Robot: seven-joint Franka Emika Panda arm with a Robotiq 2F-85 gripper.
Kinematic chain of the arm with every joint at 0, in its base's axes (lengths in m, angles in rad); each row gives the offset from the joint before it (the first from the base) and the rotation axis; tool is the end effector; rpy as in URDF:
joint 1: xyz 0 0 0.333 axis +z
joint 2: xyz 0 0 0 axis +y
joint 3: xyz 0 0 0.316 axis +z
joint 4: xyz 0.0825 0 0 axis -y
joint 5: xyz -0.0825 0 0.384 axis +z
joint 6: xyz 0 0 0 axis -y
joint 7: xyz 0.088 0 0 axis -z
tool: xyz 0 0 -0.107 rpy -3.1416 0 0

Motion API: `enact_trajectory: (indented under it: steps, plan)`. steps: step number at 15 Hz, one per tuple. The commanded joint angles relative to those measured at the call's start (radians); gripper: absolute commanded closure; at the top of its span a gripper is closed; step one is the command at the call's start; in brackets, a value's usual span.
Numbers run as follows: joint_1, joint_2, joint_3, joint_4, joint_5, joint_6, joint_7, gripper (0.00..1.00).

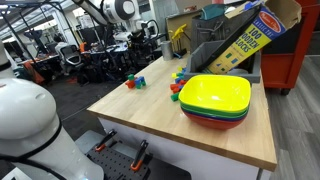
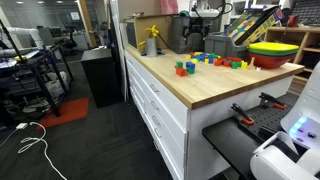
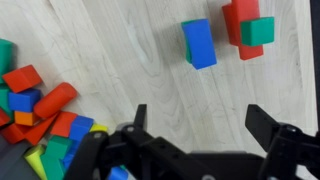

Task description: Pick a green block from the stack and place it on top of the orange block on the far left of the table

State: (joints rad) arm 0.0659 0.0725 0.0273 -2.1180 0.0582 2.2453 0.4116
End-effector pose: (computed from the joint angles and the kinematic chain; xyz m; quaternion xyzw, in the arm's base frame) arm 0.5569 0.0536 0.3844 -0.9838 0.1758 -0.0205 0.0303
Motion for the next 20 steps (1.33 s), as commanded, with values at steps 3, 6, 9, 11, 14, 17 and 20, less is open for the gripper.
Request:
enact_trajectory:
  steps: [3, 6, 9, 11, 14, 17, 20]
  plan:
    - [-0.053, -0.02, -0.043, -0.012, 0.002, -0.043, -0.037, 0.0]
    - [-0.084, -0.012, -0.068, -0.02, 0.014, -0.043, -0.091, 0.0]
    - [-0.113, -0.002, -0.091, -0.031, 0.018, -0.041, -0.158, 0.0]
    - [-0.13, 0.007, -0.104, -0.038, 0.011, -0.041, -0.2, 0.0]
    - [-0.152, 0.024, -0.119, -0.051, 0.01, -0.039, -0.272, 0.0]
    - [-0.168, 0.048, -0.129, -0.06, 0.008, -0.04, -0.332, 0.0]
    - [-0.179, 0.078, -0.134, -0.057, 0.008, -0.041, -0.373, 0.0]
